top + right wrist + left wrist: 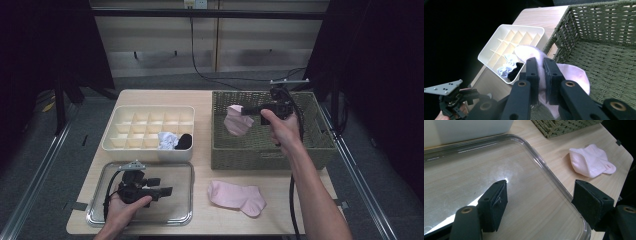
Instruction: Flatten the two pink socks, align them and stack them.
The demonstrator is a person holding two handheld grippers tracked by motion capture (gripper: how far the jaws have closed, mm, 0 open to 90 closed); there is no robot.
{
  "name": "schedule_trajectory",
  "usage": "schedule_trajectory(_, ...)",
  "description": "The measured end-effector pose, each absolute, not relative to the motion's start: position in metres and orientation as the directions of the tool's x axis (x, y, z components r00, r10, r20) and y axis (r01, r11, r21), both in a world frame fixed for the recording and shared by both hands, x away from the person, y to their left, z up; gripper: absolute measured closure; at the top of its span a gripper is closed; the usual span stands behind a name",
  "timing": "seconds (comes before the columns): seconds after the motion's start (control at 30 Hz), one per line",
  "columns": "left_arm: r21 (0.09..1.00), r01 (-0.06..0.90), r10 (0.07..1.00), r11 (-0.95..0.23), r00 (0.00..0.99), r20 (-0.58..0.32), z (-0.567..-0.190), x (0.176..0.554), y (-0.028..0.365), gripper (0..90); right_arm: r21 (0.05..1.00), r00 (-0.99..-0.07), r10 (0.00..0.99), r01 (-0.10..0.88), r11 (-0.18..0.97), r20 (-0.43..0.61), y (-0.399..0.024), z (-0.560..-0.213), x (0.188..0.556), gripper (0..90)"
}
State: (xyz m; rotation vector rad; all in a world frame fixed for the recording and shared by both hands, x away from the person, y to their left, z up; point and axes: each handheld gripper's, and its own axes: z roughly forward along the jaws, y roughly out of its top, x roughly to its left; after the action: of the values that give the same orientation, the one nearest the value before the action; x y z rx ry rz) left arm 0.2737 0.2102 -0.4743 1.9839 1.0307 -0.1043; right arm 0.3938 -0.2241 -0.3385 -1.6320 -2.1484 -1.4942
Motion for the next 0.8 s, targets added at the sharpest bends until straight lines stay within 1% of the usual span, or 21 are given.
schedule_trajectory(0.07,0.666,0.696,0.63,-0.269,0.65,-0.425,-0.474,0.274,0.21,27.8,0.656,-0.451,0.698,0.754,-0.036,0.556,-0.226,-0.335,0.391,83.2)
schedule_trajectory(0.23,0.678,0.694,0.638,-0.244,0.641,-0.426,-0.472,0.275,0.213,28.0,0.657,-0.443,0.703,0.753,-0.046,0.557,-0.23,-0.33,0.386,83.3)
schedule_trajectory(0.53,0.676,0.693,0.636,-0.252,0.645,-0.424,-0.473,0.276,0.211,28.6,0.662,-0.442,0.694,0.746,-0.067,0.568,-0.235,-0.319,0.377,83.3)
schedule_trajectory(0.8,0.674,0.692,0.638,-0.257,0.645,-0.42,-0.473,0.275,0.211,28.6,0.693,-0.482,0.682,0.72,-0.05,0.55,-0.234,-0.305,0.365,83.1)
